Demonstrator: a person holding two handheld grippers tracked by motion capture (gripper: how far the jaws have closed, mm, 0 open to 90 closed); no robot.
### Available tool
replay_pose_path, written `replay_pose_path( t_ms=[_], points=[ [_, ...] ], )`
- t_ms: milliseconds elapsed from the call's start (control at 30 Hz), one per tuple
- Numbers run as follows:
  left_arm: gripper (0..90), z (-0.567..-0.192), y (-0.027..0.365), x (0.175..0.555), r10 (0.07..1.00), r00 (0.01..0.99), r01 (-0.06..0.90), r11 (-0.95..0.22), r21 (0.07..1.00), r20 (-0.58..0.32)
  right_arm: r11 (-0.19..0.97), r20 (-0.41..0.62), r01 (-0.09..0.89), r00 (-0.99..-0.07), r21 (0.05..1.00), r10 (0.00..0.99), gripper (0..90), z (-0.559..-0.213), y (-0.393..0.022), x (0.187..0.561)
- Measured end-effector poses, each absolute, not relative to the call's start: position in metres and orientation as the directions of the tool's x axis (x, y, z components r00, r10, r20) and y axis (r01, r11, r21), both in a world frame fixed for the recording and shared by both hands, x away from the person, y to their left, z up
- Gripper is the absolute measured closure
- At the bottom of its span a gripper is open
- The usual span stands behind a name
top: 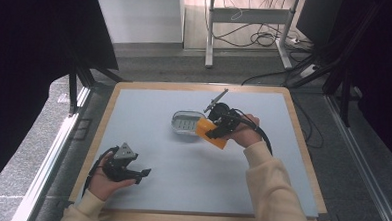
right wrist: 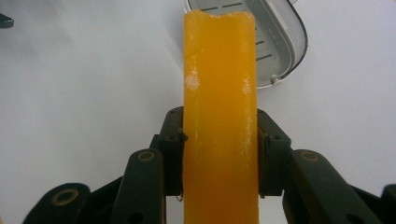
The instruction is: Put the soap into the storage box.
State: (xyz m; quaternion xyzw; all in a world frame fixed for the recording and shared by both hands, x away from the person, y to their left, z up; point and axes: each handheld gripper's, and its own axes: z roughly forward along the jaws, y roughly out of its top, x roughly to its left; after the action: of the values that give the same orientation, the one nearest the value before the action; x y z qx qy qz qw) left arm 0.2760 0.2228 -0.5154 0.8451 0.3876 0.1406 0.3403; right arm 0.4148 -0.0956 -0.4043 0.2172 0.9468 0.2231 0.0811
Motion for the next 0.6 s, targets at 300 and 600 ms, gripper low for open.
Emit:
replay_pose_path(
  t_ms=[300, 600],
  points=[
    [23.7, -0.515, 0.222, 0.276, 0.75, 0.661, 0.558, -0.469, 0.685, -0.026, 0.817, -0.064, 0.362, -0.899, 0.449, 0.433, 61.5, -0.399, -0.088, 0.423],
    [23.7, -0.515, 0.222, 0.276, 0.749, 0.662, 0.557, -0.467, 0.687, -0.028, 0.832, -0.078, 0.335, -0.91, 0.443, 0.408, 61.5, -0.394, -0.075, 0.433]
  ],
)
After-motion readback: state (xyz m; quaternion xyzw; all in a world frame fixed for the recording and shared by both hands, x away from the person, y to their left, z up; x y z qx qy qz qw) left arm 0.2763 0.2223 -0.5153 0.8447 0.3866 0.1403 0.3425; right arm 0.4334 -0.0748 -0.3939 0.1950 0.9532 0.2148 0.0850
